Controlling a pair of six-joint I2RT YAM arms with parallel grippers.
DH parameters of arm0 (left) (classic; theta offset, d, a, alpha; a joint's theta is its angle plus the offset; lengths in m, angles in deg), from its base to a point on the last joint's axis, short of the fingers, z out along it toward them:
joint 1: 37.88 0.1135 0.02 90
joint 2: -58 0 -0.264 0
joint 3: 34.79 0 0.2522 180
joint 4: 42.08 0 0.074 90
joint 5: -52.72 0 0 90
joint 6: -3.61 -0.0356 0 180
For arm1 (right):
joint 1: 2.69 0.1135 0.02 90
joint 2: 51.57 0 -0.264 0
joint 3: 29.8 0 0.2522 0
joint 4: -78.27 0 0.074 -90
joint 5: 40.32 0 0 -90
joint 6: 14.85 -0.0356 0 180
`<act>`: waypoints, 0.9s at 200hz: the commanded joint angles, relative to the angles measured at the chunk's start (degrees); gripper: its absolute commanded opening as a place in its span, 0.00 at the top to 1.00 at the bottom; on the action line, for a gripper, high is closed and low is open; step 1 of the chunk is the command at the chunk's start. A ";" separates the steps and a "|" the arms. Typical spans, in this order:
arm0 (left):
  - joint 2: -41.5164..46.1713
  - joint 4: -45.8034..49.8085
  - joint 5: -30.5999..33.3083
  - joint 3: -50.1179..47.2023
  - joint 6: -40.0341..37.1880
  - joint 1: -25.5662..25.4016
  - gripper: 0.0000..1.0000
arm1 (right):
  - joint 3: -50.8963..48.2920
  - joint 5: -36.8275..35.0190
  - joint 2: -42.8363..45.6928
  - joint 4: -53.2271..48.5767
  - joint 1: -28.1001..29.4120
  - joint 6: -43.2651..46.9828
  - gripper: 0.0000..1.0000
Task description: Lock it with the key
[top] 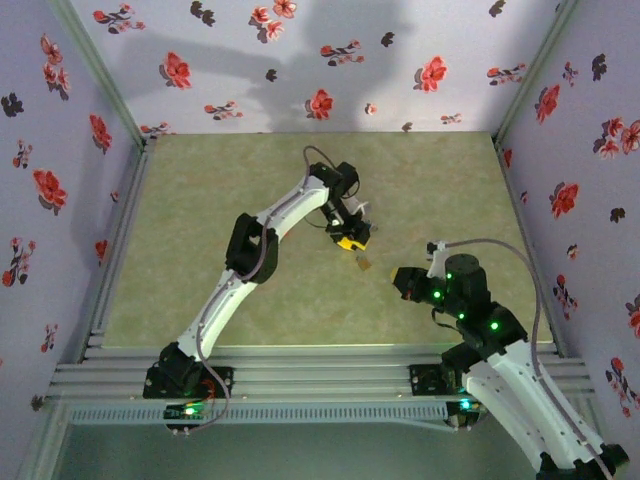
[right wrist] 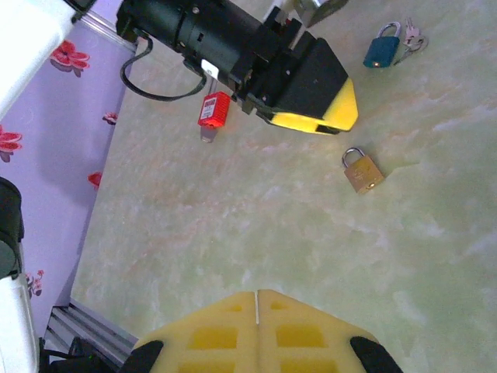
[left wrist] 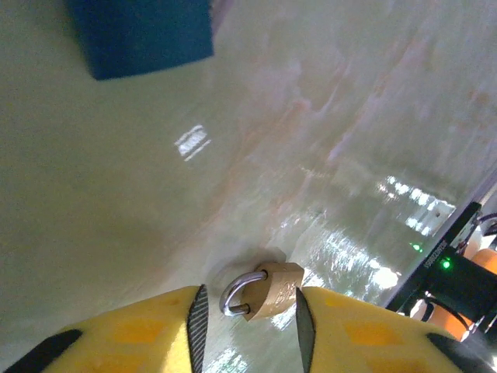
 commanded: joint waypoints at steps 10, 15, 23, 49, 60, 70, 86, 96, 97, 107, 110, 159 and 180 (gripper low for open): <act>10.83 -0.93 2.51 0.77 1.07 1.68 0.49 | -0.55 -1.65 -1.17 1.04 -0.27 0.39 1.00; 12.47 -1.03 3.37 0.41 0.99 1.74 0.47 | -0.63 -1.84 -2.11 1.08 -0.27 0.43 1.00; 15.21 -1.39 4.72 -0.38 0.98 1.75 0.43 | -0.63 -1.97 -2.94 1.32 -0.27 0.58 1.00; 26.06 -4.95 9.46 -7.52 1.29 1.49 0.33 | -0.62 -2.81 -5.26 2.57 -0.27 1.07 1.00; 31.19 -7.66 11.88 -12.30 1.79 1.35 0.29 | -0.53 -3.34 -6.37 3.04 -0.27 1.46 1.00; 36.07 -10.47 14.06 -17.06 2.61 1.07 0.23 | -0.46 -3.85 -7.36 3.61 -0.34 1.80 1.00; 43.89 -15.88 17.06 -25.87 4.23 0.71 0.15 | -0.36 -4.22 -9.28 4.70 -0.40 2.41 1.00; 48.28 -18.91 18.97 -31.08 5.52 0.46 0.13 | -0.28 -4.35 -10.47 5.66 -0.36 2.59 1.00; 48.74 -19.20 19.22 -31.58 5.70 0.42 0.13 | -0.24 -4.38 -10.61 5.73 -0.32 2.56 1.00; 53.23 -23.00 21.51 -37.10 7.13 0.12 0.11 | 0.02 -4.48 -12.01 6.50 -0.40 2.78 1.00; 54.34 -24.06 21.95 -38.55 7.49 -0.04 0.07 | 0.08 -4.46 -12.44 6.79 -0.42 2.81 1.00; 76.86 -39.69 34.67 -65.99 13.75 -0.96 0.00 | 1.43 -4.98 -19.93 10.22 -0.62 3.51 1.00; 86.01 -46.28 38.54 -77.35 15.93 -0.95 0.00 | 2.34 -4.90 -23.58 11.54 -0.62 3.82 1.00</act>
